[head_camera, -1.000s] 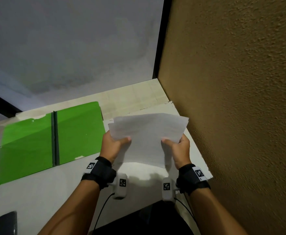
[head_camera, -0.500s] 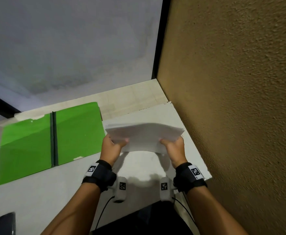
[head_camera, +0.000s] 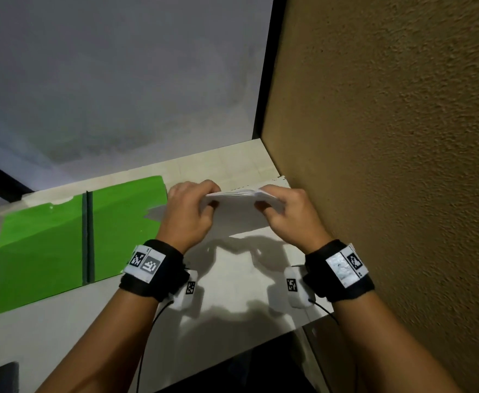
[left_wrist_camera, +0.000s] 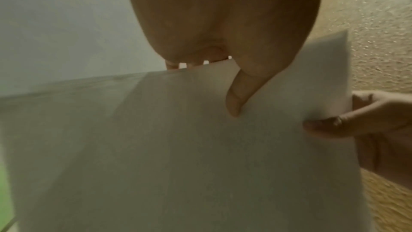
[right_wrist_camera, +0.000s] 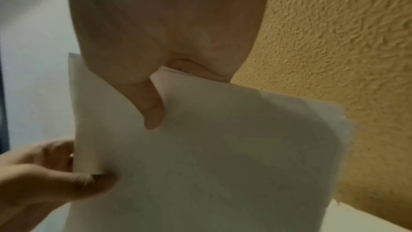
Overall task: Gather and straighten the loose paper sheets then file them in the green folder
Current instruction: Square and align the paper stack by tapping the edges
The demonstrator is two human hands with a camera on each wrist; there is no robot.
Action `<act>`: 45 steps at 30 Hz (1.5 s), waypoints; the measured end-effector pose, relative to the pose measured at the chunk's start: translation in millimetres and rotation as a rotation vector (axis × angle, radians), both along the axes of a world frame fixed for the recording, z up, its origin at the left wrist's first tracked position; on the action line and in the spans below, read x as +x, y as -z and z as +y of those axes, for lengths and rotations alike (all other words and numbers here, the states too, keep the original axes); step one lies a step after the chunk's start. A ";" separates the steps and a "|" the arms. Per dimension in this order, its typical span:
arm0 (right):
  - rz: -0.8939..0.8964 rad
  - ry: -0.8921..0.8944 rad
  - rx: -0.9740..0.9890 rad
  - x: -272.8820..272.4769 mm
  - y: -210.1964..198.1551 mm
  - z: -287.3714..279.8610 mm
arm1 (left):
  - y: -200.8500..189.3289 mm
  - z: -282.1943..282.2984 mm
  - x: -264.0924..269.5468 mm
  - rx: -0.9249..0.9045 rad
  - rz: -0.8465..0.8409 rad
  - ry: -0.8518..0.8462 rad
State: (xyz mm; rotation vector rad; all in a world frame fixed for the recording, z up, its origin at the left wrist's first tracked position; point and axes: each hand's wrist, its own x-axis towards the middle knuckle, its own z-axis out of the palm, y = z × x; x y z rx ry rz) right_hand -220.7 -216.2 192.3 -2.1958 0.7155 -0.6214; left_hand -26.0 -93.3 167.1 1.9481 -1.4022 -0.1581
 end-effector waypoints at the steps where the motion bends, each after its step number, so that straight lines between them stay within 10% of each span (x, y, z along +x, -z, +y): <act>1: -0.027 0.039 0.063 -0.1 -0.6 -1.5 | 2.0 0.6 2.3 -0.028 0.014 -0.079; 4: -0.159 0.170 0.373 -10.5 -2.1 -11.6 | 15.9 7.4 13.7 -0.101 0.145 -0.381; 6: -0.221 0.204 0.524 -22.1 2.6 -23.3 | 29.2 8.5 20.7 -0.180 0.533 -0.462; 9: -0.186 0.208 0.582 -35.5 9.2 -40.6 | 57.2 4.8 28.8 -0.195 1.272 -0.377; 11: -0.165 0.216 0.616 -39.0 14.4 -48.7 | 72.8 -0.6 33.3 -0.071 1.482 -0.211; 26: -0.194 0.562 0.743 -9.1 87.7 -53.3 | 74.8 -20.1 18.8 -0.244 0.960 -0.322; 45: -0.247 0.529 0.754 -11.9 148.2 -52.5 | 150.2 0.0 39.1 -0.188 1.159 -0.418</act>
